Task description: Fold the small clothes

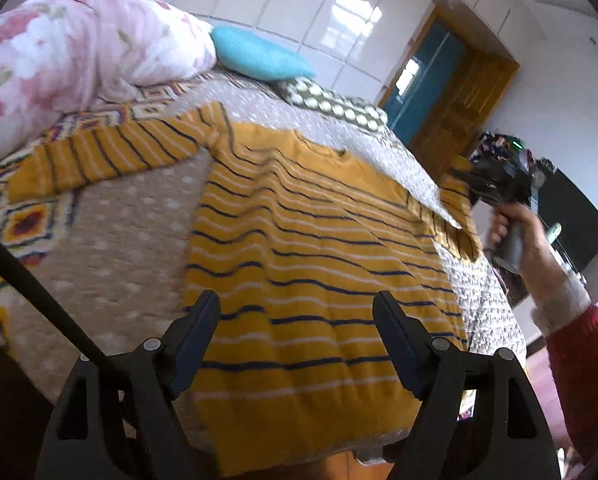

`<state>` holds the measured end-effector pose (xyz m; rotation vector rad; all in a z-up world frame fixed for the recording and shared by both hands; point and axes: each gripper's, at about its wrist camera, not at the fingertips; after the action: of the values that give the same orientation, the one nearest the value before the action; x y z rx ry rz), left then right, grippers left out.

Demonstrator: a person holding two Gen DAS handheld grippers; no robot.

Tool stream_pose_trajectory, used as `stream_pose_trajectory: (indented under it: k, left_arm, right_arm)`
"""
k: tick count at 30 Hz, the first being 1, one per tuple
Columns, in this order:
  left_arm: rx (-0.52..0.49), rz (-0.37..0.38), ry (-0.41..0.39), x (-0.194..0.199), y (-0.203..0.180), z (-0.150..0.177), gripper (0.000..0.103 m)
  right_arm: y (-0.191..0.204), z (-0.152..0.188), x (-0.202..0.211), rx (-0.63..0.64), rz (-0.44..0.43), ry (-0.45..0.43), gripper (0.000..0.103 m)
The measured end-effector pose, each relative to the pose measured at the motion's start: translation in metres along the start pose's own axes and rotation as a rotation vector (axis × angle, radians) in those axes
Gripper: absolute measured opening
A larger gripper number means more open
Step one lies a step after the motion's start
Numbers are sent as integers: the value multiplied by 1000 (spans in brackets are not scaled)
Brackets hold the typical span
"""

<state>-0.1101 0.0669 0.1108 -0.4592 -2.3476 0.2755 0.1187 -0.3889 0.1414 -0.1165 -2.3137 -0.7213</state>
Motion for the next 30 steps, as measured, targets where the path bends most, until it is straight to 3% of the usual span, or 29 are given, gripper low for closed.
stream_pose_trajectory:
  k: [4,7,10,16,20,23,25,27,30]
  left_arm:
    - [1,-64,-41,21,23,6,78]
    - [-9,-138,-56,32,40,13,78]
    - [-3,-167,-58,38,54,20,78]
    - [59,-181,-48,42,79,31,78]
    - [98,-167,-50,43,87,32,78]
    - [118,-164,-47,41,92,30,78]
    - [151,-157,-47,42,101,26,78]
    - [209,-160,-70,44,118,18,78]
    - [308,-183,-120,46,152,2,81]
  right_arm:
    - [114,42,-65,114,-139,125,6]
    - [171,75,-98,182,-175,192,6]
    - [220,110,-144,232,-191,268,6]
    - [255,151,-186,260,-189,357,6]
    - [280,174,-195,349,-194,425,21]
    - [289,187,-179,390,-308,488,25]
    - [289,192,-157,397,-383,511,35]
    - [277,196,-130,407,-422,504,50]
    - [252,212,-96,479,-440,504,53]
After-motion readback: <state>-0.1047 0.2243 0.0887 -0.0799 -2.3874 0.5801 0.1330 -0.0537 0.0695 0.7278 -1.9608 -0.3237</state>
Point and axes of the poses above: each gripper's, at about its wrist camera, not at the fingertips, and x roughly against the way its jaws point, y to its left, z to its underside, and after that the axes turned 7 degrees about -x, right-handed
